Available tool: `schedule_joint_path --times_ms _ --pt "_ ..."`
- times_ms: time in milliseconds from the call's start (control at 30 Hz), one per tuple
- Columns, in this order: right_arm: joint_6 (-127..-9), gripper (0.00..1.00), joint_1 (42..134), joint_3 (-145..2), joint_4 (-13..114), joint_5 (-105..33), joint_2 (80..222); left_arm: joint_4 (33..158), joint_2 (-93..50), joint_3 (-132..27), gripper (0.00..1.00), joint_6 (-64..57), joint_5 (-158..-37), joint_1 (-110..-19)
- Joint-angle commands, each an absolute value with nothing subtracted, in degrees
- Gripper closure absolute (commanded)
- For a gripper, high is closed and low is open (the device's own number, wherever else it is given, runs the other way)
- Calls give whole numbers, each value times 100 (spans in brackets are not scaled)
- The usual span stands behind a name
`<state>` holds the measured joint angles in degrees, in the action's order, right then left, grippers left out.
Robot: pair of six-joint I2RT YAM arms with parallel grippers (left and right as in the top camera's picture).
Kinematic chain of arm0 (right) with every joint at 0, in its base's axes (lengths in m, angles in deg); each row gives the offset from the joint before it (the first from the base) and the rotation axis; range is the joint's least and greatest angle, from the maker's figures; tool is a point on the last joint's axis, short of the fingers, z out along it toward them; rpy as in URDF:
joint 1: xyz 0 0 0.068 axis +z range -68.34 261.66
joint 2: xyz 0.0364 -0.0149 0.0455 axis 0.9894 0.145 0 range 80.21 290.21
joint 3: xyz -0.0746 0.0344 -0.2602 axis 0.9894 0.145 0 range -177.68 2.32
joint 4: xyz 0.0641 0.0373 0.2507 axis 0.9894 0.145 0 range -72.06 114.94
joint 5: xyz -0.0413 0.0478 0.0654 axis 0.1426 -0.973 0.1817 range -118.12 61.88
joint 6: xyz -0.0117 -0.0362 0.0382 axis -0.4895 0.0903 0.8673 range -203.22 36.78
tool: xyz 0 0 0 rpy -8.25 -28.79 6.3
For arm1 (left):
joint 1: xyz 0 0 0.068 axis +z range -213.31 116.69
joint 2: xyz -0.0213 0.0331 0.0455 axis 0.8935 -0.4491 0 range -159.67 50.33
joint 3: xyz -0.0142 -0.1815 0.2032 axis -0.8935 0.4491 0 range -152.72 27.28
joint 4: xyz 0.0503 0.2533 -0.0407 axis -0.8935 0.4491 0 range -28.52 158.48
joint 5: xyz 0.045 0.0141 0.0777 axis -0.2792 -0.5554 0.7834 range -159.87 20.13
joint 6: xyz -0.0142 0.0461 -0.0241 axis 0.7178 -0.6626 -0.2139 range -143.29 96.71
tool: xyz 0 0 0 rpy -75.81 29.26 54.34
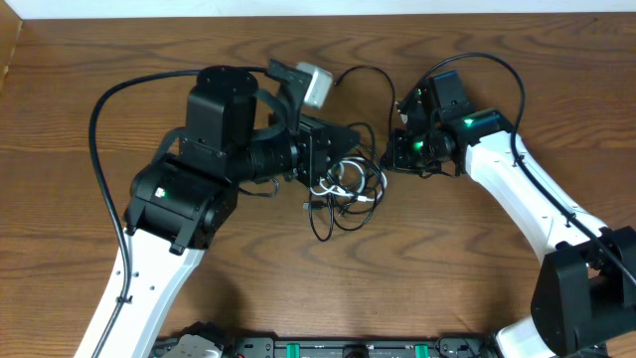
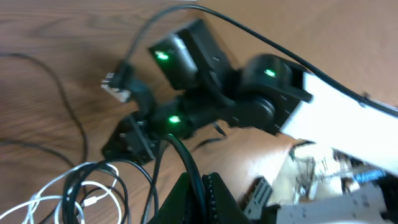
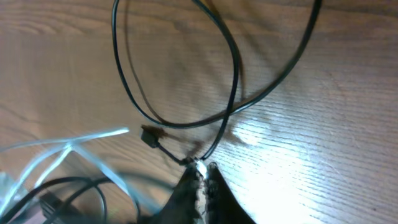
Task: Untangle cables
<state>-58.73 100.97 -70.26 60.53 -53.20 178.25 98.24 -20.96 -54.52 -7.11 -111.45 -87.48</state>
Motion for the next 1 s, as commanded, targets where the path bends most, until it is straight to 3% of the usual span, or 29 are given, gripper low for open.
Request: schedule_joint_path --times_ms 0,167,300,400,500,667,833,967 --pt "-5844 99 10097 -7010 6033 -5267 17836 9898 -2124 -5621 93 -451 -10876 -8641" --pt "-5689 99 9907 -7015 5972 -5164 17790 10510 -2153 -5621 92 -99 -9917 -8503" --pt "-5842 97 9785 -7030 5751 -6305 17718 10617 -2164 -5621 93 -5 -9825 -8488" --pt "-6273 83 9804 -7028 5515 -7750 17718 10366 -2172 -5621 92 -5 -10044 -8488" --pt "-6356 67 9936 -7028 5454 -8347 17718 9946 -2192 -5621 93 301 -10138 -8488" --pt "-6314 58 10261 -7028 5305 -8388 17718 9461 -2249 -5621 92 817 -10129 -8488" --pt "-5610 56 10325 -7028 4748 -8406 17718 9437 -2299 -5621 92 1003 -10186 -8492" --pt "-5298 46 10346 -7028 4527 -8356 17718 9424 -2297 -5621 93 1003 -10249 -8492"
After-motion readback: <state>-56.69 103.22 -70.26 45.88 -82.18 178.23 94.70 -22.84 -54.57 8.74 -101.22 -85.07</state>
